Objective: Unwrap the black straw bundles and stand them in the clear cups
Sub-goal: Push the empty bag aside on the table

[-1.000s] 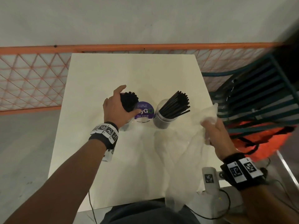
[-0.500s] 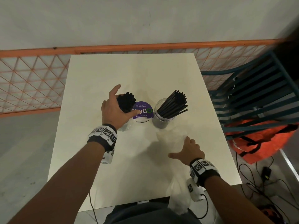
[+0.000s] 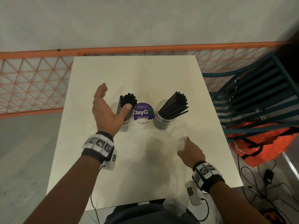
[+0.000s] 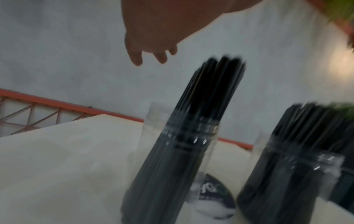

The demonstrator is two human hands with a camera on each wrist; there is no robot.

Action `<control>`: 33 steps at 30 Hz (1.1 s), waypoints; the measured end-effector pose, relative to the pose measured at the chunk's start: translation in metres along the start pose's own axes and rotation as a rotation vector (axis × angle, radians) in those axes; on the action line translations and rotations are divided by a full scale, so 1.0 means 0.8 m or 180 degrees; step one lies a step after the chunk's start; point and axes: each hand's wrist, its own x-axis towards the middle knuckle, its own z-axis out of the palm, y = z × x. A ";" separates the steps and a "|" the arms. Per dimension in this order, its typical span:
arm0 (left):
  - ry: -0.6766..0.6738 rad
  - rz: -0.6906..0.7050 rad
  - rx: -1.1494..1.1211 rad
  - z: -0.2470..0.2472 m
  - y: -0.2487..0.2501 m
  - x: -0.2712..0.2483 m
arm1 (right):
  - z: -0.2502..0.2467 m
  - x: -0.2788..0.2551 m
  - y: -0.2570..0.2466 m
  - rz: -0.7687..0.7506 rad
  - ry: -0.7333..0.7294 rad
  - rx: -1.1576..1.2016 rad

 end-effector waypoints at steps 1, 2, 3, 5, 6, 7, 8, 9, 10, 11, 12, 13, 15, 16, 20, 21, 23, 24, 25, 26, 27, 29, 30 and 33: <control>0.0128 0.0291 0.0031 -0.009 0.013 -0.009 | -0.006 -0.005 -0.002 -0.0151 0.0021 0.0042; 0.0060 0.0576 0.0093 -0.018 0.028 -0.021 | -0.012 -0.012 -0.004 -0.0339 -0.0007 -0.0041; -0.0215 0.0848 0.0138 -0.025 0.045 -0.036 | -0.017 -0.018 -0.006 -0.0572 -0.0046 -0.0220; -0.1208 0.1279 0.0216 -0.029 0.081 -0.067 | -0.024 -0.037 -0.015 -0.1076 -0.0155 -0.0691; -0.1765 0.1420 0.0317 -0.024 0.096 -0.080 | -0.028 -0.047 -0.024 -0.1300 -0.0247 -0.0811; -0.2306 0.1502 0.0491 -0.016 0.106 -0.092 | -0.031 -0.056 -0.032 -0.1509 -0.0347 -0.0838; -0.2796 0.1550 0.0759 -0.006 0.113 -0.103 | -0.035 -0.064 -0.043 -0.1683 -0.0453 -0.0819; -0.3199 0.1596 0.1053 0.004 0.114 -0.110 | -0.039 -0.071 -0.052 -0.1876 -0.0521 -0.0773; -0.3464 0.1606 0.1253 0.013 0.114 -0.116 | -0.041 -0.078 -0.060 -0.2061 -0.0498 -0.0672; -0.3552 0.1519 0.1336 0.020 0.113 -0.119 | -0.044 -0.082 -0.067 -0.2145 -0.0391 -0.0511; -0.3508 0.1335 0.1347 0.024 0.112 -0.120 | -0.047 -0.086 -0.071 -0.1979 -0.0233 -0.0149; -0.3375 0.1131 0.1284 0.027 0.110 -0.121 | -0.052 -0.094 -0.075 -0.1586 -0.0168 0.0465; -0.2998 0.0885 0.1054 0.030 0.106 -0.123 | -0.058 -0.108 -0.079 -0.1004 -0.0275 0.2002; -0.2863 0.0770 0.0952 0.030 0.105 -0.124 | -0.061 -0.115 -0.082 -0.0909 -0.0279 0.2577; -0.2348 -0.0368 -0.0201 0.018 0.092 -0.118 | -0.054 -0.142 -0.086 -0.1603 -0.0072 0.2155; -0.2180 -0.0750 -0.0569 0.016 0.092 -0.117 | -0.048 -0.144 -0.084 -0.1689 0.0064 0.1849; -0.2007 -0.1387 -0.1320 0.015 0.096 -0.119 | -0.040 -0.147 -0.081 -0.1632 0.0150 0.1988; -0.2035 -0.1539 -0.1647 0.013 0.102 -0.124 | -0.038 -0.149 -0.079 -0.1530 0.0200 0.2266; -0.2147 -0.1533 -0.1855 0.012 0.108 -0.131 | -0.038 -0.149 -0.078 -0.1369 0.0331 0.2594; -0.2330 -0.1306 -0.1864 0.010 0.113 -0.142 | -0.040 -0.149 -0.076 -0.1152 0.0517 0.2937; -0.2558 -0.0890 -0.1619 0.010 0.119 -0.153 | -0.044 -0.147 -0.075 -0.0935 0.0720 0.3291; -0.2952 0.0084 -0.0834 0.018 0.132 -0.180 | -0.053 -0.142 -0.066 -0.0575 0.1053 0.3901; -0.3010 0.0325 -0.0605 0.027 0.139 -0.193 | -0.057 -0.140 -0.059 -0.0455 0.1108 0.4177; -0.2871 0.0474 -0.0620 0.059 0.162 -0.211 | -0.074 -0.146 -0.036 -0.0224 0.0731 0.4910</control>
